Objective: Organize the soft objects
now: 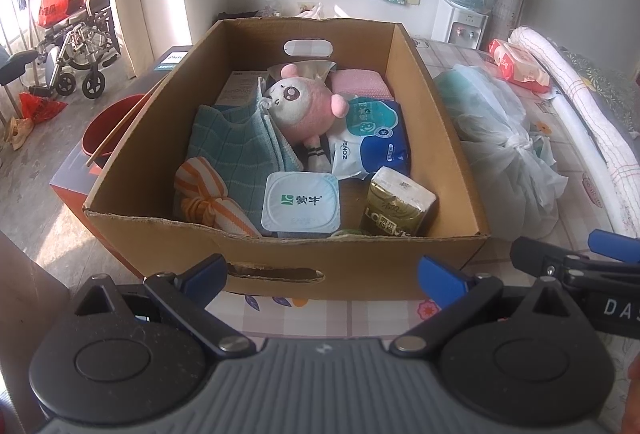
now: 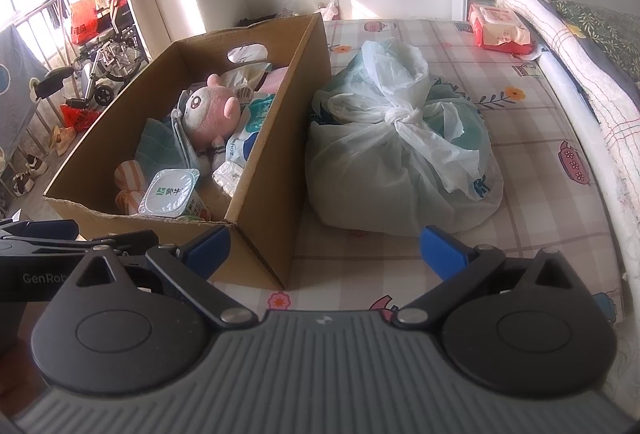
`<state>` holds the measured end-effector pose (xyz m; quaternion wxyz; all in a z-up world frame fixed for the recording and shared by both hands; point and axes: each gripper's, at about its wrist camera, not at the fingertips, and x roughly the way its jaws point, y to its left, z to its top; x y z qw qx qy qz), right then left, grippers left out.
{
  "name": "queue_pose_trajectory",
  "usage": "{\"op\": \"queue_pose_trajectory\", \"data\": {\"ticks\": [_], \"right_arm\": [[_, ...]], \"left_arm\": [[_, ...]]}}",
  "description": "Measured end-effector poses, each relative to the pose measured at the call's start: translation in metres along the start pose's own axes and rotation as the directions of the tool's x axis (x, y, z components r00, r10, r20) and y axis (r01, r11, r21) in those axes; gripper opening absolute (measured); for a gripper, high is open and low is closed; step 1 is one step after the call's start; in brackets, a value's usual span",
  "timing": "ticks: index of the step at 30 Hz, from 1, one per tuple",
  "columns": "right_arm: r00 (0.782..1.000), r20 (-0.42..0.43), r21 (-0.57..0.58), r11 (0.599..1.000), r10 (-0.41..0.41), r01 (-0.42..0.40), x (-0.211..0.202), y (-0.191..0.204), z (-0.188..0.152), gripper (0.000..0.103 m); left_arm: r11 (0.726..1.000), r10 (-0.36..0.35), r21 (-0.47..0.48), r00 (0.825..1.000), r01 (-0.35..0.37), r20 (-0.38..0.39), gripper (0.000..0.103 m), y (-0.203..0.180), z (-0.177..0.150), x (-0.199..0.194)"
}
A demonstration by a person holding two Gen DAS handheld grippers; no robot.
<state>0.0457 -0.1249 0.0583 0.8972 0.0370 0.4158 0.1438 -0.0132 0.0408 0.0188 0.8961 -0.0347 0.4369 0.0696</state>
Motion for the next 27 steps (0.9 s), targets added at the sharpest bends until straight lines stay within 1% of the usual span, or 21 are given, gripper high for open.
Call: {"op": "queue_pose_trajectory", "data": {"ticks": [27], "right_arm": [[1.000, -0.004, -0.005, 1.000, 0.015, -0.015, 0.0043, 0.0026, 0.0010, 0.102]], "left_arm": [[1.000, 0.020, -0.011, 1.000, -0.021, -0.004, 0.102, 0.0036, 0.0002, -0.0032]]}}
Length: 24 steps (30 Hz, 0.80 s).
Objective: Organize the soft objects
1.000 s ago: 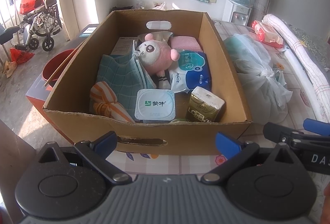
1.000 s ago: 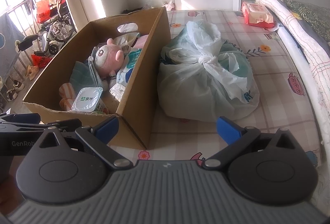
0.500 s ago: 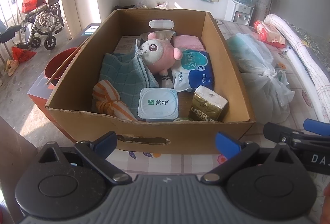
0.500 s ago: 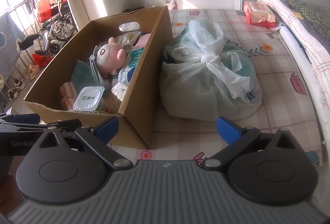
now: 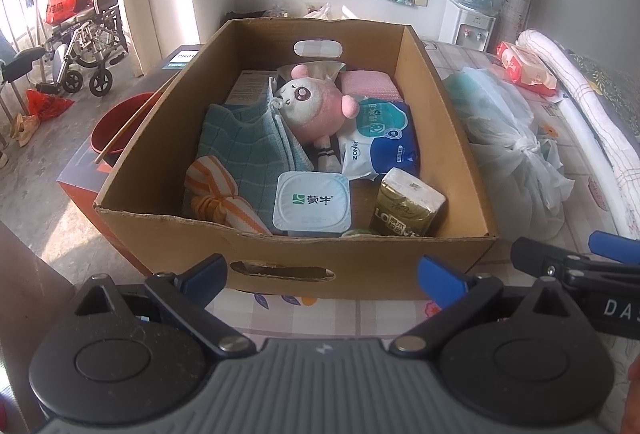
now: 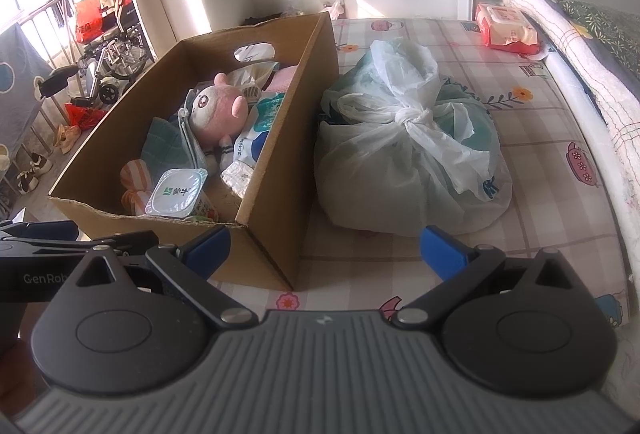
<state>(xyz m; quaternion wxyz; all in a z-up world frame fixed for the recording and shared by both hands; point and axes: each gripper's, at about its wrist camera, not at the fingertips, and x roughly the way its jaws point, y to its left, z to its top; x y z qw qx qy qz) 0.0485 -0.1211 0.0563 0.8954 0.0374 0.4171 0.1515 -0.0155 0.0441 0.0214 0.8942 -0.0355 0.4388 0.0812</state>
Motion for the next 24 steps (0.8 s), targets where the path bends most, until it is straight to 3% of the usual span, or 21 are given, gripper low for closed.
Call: {"op": "queue_pose_trajectory", "data": {"ticks": [24], "right_arm": [[1.000, 0.000, -0.001, 1.000, 0.002, -0.002, 0.0009, 0.0012, 0.0003, 0.102]], "left_arm": [[1.000, 0.002, -0.004, 1.000, -0.002, -0.004, 0.102, 0.0017, -0.0012, -0.0004]]}}
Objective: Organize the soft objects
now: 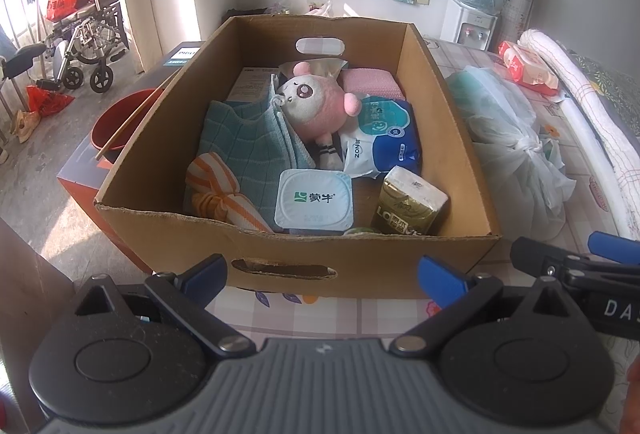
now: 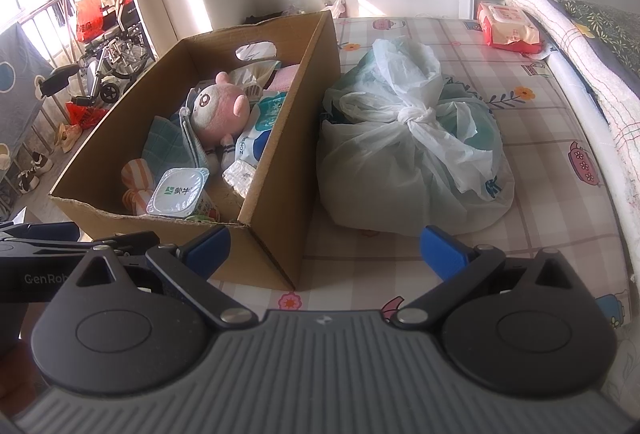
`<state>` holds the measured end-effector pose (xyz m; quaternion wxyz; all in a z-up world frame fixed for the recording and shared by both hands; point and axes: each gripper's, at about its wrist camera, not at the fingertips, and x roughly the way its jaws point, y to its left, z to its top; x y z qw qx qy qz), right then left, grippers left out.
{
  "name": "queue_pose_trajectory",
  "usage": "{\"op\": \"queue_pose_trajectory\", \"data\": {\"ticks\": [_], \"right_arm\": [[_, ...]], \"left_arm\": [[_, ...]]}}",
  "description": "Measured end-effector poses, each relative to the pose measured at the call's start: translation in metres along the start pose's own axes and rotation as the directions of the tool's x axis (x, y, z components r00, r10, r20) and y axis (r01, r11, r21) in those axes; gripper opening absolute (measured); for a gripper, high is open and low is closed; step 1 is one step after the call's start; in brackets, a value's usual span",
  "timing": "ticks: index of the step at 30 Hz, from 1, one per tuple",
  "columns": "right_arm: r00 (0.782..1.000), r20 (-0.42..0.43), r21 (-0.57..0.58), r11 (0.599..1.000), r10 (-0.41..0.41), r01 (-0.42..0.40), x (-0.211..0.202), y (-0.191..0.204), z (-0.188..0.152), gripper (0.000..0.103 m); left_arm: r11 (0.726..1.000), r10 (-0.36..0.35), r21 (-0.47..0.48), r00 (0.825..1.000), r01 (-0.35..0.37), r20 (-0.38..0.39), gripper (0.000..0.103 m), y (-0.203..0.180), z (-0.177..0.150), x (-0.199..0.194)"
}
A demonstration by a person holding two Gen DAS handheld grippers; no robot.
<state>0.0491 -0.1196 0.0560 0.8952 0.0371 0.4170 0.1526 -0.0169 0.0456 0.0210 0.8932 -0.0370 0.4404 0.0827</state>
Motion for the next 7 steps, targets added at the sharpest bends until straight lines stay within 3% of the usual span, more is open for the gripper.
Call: {"op": "queue_pose_trajectory", "data": {"ticks": [7], "right_arm": [[1.000, 0.000, 0.000, 1.000, 0.000, 0.000, -0.0001, -0.0004, 0.0001, 0.102]], "left_arm": [[1.000, 0.000, 0.000, 1.000, 0.000, 0.000, 0.102, 0.0001, 0.0002, 0.0000]]}}
